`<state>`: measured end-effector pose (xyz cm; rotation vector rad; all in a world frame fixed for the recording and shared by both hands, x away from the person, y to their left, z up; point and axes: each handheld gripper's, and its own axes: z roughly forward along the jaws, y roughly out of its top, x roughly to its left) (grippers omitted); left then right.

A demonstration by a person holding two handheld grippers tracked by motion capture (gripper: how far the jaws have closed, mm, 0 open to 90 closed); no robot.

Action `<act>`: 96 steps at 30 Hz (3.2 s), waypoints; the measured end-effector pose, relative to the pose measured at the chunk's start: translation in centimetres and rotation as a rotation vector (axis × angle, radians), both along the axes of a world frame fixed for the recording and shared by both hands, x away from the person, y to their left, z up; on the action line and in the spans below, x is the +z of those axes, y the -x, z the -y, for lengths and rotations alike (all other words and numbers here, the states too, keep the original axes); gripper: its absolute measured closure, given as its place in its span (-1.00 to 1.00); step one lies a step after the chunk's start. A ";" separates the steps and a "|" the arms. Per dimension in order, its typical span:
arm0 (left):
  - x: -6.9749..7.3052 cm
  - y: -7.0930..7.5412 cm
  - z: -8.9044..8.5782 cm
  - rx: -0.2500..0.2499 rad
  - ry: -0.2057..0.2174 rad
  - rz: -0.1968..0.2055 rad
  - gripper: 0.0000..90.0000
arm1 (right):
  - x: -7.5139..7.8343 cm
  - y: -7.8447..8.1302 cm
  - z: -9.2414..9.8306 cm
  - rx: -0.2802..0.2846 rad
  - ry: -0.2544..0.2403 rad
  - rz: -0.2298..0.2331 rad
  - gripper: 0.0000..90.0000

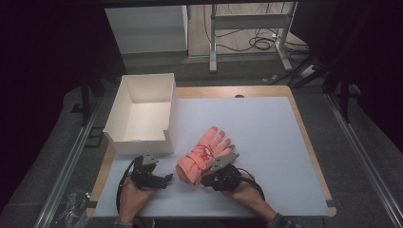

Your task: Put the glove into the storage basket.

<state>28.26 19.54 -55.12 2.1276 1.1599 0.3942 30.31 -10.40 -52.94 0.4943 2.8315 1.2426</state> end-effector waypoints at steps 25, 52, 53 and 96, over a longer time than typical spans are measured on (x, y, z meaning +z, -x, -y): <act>-0.2 0.1 0.0 -0.012 0.003 0.007 -0.94 | 0.6 -1.1 8.3 -0.256 0.022 0.088 0.40; 0.1 0.0 0.1 -0.007 -0.004 -0.010 -0.93 | 0.0 -3.9 16.4 -0.531 0.075 0.137 -0.39; 0.2 0.0 0.1 -0.007 -0.002 -0.017 -0.92 | 0.0 -3.8 16.3 -0.528 0.085 0.145 -0.41; 7.1 -3.6 10.2 -0.329 -0.032 -0.057 -1.00 | -0.2 -3.9 16.4 -0.539 0.083 0.139 -0.48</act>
